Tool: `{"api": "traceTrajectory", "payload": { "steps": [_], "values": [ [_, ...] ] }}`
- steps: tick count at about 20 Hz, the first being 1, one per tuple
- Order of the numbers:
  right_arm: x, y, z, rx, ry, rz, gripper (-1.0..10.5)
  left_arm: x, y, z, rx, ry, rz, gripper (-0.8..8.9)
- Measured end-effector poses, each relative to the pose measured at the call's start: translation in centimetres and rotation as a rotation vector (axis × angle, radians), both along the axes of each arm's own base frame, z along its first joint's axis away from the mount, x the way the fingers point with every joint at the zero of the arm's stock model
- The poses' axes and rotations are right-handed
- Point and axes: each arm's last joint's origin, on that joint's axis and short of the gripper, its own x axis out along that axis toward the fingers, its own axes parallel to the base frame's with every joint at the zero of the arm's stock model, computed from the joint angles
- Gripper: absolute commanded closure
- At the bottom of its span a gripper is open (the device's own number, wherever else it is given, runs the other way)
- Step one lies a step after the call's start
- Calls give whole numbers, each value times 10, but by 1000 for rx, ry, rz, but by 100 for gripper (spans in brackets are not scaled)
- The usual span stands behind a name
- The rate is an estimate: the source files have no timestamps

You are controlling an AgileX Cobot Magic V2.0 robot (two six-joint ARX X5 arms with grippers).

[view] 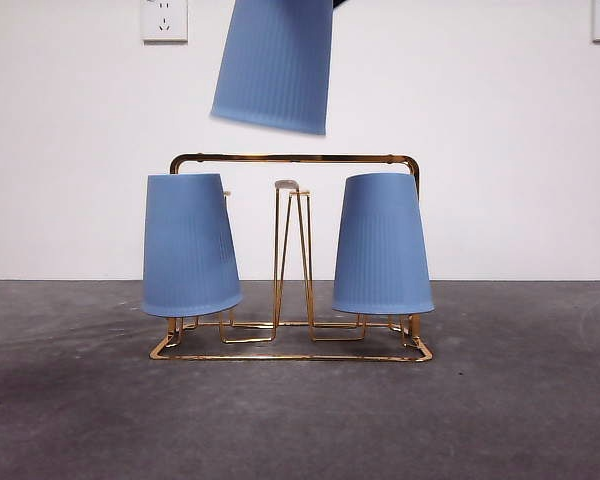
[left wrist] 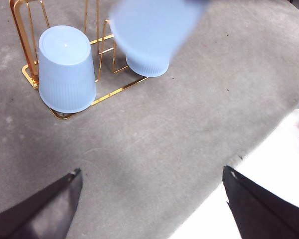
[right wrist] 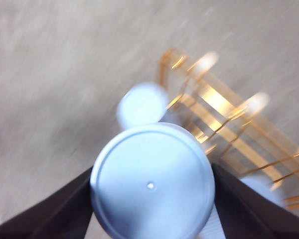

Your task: Pick the top cup and place it on cupholder, pick up the mid cup and place it on cupholder, last pick the bottom cup and place it on cupholder.

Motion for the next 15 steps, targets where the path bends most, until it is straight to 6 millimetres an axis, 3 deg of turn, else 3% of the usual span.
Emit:
{"api": "traceTrajectory", "payload": {
  "steps": [4, 15],
  "values": [
    [28, -6, -3, 8, 2, -46, 689, 0, 0, 0, 0, 0, 0, 381],
    [78, 27, -71, -106, 126, -27, 674, 0, 0, 0, -1, -1, 0, 381]
  ]
}}
